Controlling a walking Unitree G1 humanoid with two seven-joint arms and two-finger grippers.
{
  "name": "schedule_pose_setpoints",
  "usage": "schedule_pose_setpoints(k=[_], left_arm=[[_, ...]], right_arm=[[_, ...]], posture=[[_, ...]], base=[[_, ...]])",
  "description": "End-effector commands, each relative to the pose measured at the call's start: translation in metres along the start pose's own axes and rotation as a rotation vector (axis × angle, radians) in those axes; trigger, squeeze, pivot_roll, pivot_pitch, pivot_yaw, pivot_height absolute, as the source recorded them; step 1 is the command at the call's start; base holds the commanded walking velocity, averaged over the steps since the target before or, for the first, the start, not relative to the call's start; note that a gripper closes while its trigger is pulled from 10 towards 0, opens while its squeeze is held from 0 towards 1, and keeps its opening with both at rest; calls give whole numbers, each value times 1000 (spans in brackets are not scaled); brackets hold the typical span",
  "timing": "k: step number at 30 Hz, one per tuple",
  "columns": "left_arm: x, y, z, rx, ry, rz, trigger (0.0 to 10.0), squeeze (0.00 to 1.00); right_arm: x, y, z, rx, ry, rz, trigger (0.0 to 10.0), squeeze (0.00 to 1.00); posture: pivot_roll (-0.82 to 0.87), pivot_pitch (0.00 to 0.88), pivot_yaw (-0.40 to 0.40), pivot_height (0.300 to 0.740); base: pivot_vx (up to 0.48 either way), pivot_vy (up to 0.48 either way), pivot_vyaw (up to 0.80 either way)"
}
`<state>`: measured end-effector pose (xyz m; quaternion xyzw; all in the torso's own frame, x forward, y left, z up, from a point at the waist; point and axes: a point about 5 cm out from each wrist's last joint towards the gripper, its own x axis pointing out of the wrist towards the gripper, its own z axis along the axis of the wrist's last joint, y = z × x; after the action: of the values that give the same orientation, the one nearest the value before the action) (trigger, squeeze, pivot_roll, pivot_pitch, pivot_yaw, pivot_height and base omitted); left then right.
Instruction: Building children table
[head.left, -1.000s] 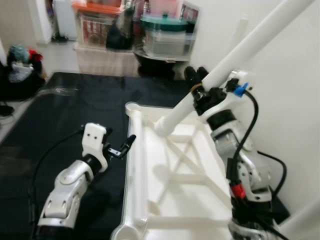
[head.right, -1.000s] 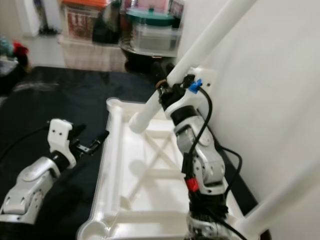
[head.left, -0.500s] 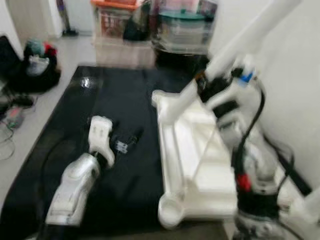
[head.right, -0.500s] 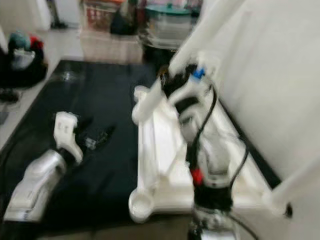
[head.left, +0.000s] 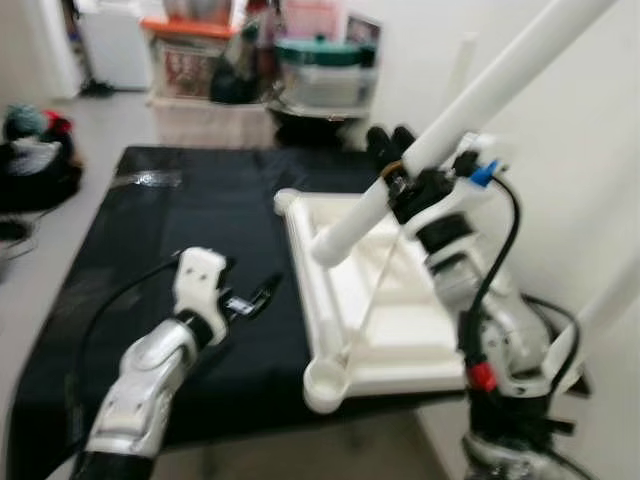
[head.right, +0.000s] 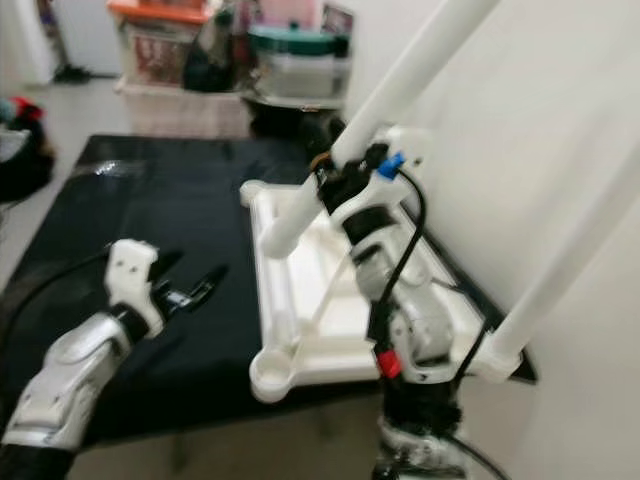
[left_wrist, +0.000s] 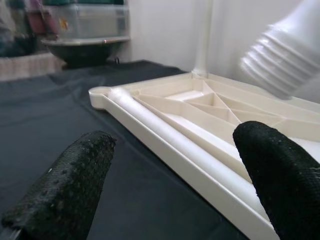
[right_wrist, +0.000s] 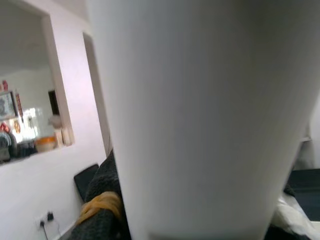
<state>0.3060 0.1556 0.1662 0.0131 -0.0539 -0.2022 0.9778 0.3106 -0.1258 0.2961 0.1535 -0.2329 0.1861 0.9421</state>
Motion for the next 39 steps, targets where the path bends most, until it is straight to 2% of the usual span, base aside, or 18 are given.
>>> schedule_pose_setpoints(k=[1, 7, 9, 11, 12, 14, 15, 17, 19, 21, 25, 29, 32, 33, 39], left_arm=[[0, 0, -3, 7, 19, 2, 10000, 0], [2, 5, -5, 11, 39, 30, 10000, 0], [0, 4, -9, 19, 57, 29, 10000, 0], [-1, 3, -14, 30, 83, 29, 10000, 0], [-1, 3, -14, 30, 83, 29, 10000, 0], [-3, 5, -18, 46, 108, 40, 10000, 0], [-3, 5, -18, 46, 108, 40, 10000, 0], [-11, 17, -25, 63, 150, 84, 10000, 0], [-14, 21, -27, 69, 165, 104, 10000, 0], [-21, 30, -32, 75, 196, 147, 10000, 0], [-25, 32, -35, 75, 210, 161, 10000, 0], [-24, 36, -34, 89, 216, 170, 10000, 0], [-23, 37, -33, 91, 216, 173, 10000, 0], [-23, 41, -32, 96, 216, 183, 10000, 0], [-23, 42, -32, 99, 217, 190, 10000, 0]], right_arm=[[-1, -1, -1, 0, 13, -10, 0, 0], [-5, -3, -5, -3, 44, 4, 0, 0], [-8, 2, -4, -3, 82, 118, 0, 0], [-13, 2, -1, -42, 114, 230, 0, 0], [-13, 2, -1, -42, 114, 230, 0, 0], [-17, 0, 2, -69, 163, 333, 0, 0], [-17, 0, 2, -69, 163, 333, 0, 0], [-25, -4, 5, -121, 246, 469, 0, 0], [-28, -5, 5, -131, 274, 505, 0, 0], [-31, -2, 8, -85, 318, 599, 0, 0], [-39, 15, 6, 78, 389, 800, 0, 0], [-37, 31, -10, 114, 419, 887, 0, 0], [-36, 33, -12, 120, 423, 901, 0, 0], [-34, 39, -18, 133, 421, 938, 0, 0], [-33, 41, -22, 134, 427, 957, 0, 0]], posture=[[64, 0, -97, 740], [55, 0, -94, 740], [55, 0, -94, 740], [56, 0, -91, 740], [56, 0, -91, 740], [61, 0, -95, 740], [61, 0, -95, 740], [65, 0, -101, 740], [67, 0, -106, 740], [73, 0, -112, 740], [89, 0, -116, 740], [106, 0, -118, 740], [106, 0, -118, 740], [113, 0, -118, 740], [118, 0, -120, 740]], base=[[0, 0, 0], [0, 0, 0], [0, 0, 0], [0, 0, 0], [0, 0, 0], [0, 0, 0], [0, 0, 0], [0, 0, 0], [0, 0, 0], [0, 0, 0], [0, 0, 0], [0, 0, 0], [0, 0, 0], [0, 0, 0], [0, 0, 0]])
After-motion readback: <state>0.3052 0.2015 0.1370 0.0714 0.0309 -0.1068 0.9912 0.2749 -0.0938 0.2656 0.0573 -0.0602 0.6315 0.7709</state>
